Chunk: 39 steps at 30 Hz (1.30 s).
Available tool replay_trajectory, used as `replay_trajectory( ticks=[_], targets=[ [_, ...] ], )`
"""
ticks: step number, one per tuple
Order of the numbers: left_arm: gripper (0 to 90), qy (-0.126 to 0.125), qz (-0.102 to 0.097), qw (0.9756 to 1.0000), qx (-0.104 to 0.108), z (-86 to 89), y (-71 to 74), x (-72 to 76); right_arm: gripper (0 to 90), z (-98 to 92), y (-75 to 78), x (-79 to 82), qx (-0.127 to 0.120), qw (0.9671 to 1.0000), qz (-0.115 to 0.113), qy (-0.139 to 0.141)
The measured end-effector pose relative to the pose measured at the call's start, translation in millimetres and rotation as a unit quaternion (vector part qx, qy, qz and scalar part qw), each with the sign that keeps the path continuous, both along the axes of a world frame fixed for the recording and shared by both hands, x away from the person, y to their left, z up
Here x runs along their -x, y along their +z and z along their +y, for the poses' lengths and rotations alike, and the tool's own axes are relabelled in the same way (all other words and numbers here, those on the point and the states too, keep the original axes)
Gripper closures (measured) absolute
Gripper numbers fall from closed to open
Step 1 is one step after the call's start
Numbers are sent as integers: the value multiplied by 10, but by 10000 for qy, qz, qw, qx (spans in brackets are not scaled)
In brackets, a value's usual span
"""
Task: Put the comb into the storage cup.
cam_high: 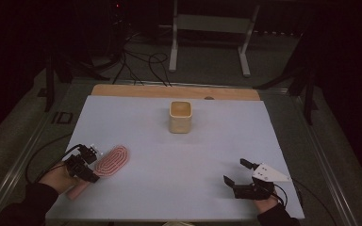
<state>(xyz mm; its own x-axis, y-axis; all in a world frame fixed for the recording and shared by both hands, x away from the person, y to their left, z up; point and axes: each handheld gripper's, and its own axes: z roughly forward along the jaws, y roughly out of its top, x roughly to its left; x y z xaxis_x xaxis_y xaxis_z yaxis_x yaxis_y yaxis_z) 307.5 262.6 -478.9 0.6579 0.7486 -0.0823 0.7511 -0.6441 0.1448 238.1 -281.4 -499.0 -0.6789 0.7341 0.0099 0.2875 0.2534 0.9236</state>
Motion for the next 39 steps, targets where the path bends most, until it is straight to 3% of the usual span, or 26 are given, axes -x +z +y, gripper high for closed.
replay_trajectory(
  ticks=[7,16,26,39],
  targets=[
    [710,-113,-218,9995,204,-106,117,1,95,-2,-2,1,-30,10000,21,-9],
    [710,-327,-574,9971,381,-349,244,0,95,-6,2,1,-45,10000,-4,-6],
    [710,-527,-836,9928,679,-589,327,-33,95,-17,5,3,-34,10000,-9,4],
    [710,-718,-1103,9853,1091,-866,384,-52,95,-21,5,-2,-46,10000,-1,-23]
  ],
)
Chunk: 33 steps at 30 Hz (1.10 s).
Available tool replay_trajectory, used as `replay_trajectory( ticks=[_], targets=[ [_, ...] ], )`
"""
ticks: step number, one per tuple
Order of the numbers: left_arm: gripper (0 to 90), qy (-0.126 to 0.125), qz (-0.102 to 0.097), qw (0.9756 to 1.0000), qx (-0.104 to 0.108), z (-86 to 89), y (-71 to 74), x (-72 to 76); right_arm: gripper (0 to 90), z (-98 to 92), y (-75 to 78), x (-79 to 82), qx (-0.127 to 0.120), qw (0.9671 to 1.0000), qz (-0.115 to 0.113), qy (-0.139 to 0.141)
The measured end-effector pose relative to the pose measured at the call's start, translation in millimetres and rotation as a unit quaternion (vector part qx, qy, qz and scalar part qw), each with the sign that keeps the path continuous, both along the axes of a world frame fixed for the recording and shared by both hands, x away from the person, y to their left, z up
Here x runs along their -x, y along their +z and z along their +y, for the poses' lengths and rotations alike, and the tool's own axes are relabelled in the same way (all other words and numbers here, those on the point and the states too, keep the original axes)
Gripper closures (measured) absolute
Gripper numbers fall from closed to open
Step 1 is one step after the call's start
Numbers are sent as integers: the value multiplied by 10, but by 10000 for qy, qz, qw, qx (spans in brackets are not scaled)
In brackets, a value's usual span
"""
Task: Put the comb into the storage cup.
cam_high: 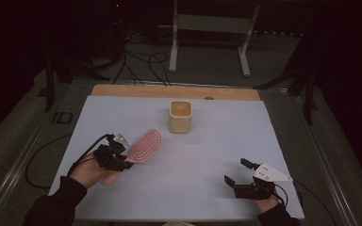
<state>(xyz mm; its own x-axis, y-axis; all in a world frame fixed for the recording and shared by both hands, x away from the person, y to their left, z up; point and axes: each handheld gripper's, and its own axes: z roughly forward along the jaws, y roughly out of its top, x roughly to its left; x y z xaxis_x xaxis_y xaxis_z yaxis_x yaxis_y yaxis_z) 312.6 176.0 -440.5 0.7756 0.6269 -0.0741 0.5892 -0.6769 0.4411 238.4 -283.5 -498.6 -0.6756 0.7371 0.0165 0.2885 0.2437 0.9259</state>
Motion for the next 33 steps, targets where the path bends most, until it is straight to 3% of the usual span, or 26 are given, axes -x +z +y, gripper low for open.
replay_trajectory(
  ticks=[8,16,23,27,33],
  targets=[
    [710,-108,-99,9995,295,-152,57,-15,95,0,-1,4,-5,10000,15,0],
    [709,-237,-219,9971,687,-302,53,-19,95,2,4,7,-6,10000,-20,12],
    [709,-345,-474,9927,1050,-428,10,14,95,-2,4,6,-13,10000,-8,-6],
    [709,-304,-491,9906,1241,-481,-29,23,95,5,6,11,-17,10000,-9,1],
    [710,-259,-636,9877,1401,-544,-82,49,95,6,6,9,-10,10000,-9,7]
  ],
)
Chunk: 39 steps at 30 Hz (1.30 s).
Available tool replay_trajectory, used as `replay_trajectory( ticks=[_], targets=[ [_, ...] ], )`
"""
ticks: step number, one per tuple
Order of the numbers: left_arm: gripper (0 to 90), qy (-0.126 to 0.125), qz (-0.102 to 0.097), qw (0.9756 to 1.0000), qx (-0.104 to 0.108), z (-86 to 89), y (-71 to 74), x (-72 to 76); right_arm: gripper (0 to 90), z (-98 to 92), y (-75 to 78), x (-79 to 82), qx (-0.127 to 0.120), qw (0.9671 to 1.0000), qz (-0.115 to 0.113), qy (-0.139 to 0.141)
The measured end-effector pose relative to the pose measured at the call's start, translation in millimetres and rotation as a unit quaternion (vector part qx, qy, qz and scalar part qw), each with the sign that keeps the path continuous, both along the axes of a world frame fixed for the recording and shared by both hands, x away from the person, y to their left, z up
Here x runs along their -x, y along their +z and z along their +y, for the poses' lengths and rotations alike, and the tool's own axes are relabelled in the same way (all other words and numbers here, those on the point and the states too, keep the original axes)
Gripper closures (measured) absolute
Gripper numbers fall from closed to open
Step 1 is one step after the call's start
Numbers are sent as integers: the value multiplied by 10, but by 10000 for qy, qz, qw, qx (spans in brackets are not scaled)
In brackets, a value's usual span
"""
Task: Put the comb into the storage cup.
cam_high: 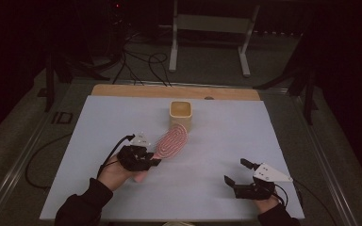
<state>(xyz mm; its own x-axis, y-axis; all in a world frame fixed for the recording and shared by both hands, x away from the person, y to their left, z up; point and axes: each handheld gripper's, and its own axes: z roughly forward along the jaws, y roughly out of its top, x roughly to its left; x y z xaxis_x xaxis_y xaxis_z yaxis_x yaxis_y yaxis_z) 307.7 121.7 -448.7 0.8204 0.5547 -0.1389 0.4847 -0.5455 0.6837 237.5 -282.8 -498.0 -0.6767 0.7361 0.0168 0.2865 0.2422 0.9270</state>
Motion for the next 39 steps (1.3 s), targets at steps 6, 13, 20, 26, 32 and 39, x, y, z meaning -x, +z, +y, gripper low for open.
replay_trajectory(
  ticks=[6,13,20,26,32,39],
  targets=[
    [710,59,-137,9993,331,-32,-32,29,95,-2,-2,-1,16,10000,-4,6],
    [710,169,-315,9971,674,-47,-58,65,95,-5,-3,-6,-3,10000,-1,-22],
    [710,358,-485,9929,1028,10,-111,98,94,-3,-7,-14,-40,10000,64,4],
    [709,485,-548,9897,1231,31,-183,100,95,10,3,-10,-13,10000,43,-8],
    [709,656,-655,9864,1356,49,-250,120,95,18,44,-1,-66,9999,58,-120],
    [709,675,-756,9858,1338,42,-242,150,94,43,221,37,-145,9996,103,-207]
  ],
)
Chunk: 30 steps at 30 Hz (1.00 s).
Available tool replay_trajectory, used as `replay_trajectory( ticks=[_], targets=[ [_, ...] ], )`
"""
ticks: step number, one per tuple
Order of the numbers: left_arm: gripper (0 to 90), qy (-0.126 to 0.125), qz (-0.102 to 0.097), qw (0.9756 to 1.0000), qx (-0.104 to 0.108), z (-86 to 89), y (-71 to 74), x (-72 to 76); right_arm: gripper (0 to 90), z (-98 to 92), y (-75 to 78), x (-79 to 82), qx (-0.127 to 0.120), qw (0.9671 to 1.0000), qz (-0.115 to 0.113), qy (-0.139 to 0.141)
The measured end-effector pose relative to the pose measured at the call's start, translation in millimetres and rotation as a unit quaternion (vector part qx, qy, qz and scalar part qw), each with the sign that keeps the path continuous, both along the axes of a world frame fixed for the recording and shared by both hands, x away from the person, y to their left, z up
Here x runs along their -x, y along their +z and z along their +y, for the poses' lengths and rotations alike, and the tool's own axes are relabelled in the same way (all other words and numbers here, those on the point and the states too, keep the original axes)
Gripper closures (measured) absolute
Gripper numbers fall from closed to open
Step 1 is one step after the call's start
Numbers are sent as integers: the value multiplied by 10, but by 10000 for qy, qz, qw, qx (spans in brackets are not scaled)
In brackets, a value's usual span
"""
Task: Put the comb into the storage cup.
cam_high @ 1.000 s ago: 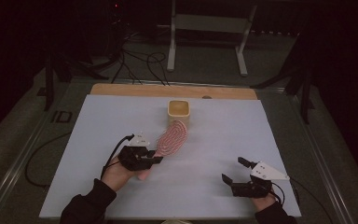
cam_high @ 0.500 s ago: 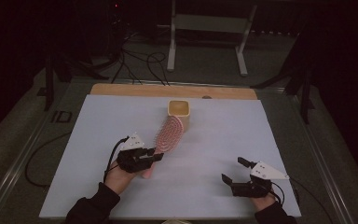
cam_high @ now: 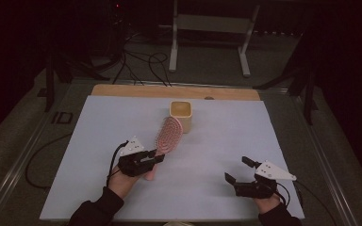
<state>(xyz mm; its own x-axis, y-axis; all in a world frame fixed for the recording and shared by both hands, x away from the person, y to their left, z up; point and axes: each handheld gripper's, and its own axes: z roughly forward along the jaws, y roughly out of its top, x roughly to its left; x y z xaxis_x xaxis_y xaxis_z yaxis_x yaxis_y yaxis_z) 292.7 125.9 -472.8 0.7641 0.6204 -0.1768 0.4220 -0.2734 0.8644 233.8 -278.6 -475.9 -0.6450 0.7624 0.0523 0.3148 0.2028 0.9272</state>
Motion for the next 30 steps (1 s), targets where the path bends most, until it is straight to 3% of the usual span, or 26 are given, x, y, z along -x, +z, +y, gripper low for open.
replay_trajectory(
  ticks=[6,20,24,30],
  targets=[
    [709,42,-49,10000,21,16,25,8,94,19,184,10,-140,9996,183,-153],
    [709,205,-154,9996,107,56,61,17,94,228,709,-39,-59,10000,-29,-43],
    [709,255,-159,9994,141,91,86,18,94,337,900,-124,-149,9996,-234,62],
    [709,249,-116,9995,127,80,63,9,94,442,1053,-275,-263,9994,-197,147]
  ],
)
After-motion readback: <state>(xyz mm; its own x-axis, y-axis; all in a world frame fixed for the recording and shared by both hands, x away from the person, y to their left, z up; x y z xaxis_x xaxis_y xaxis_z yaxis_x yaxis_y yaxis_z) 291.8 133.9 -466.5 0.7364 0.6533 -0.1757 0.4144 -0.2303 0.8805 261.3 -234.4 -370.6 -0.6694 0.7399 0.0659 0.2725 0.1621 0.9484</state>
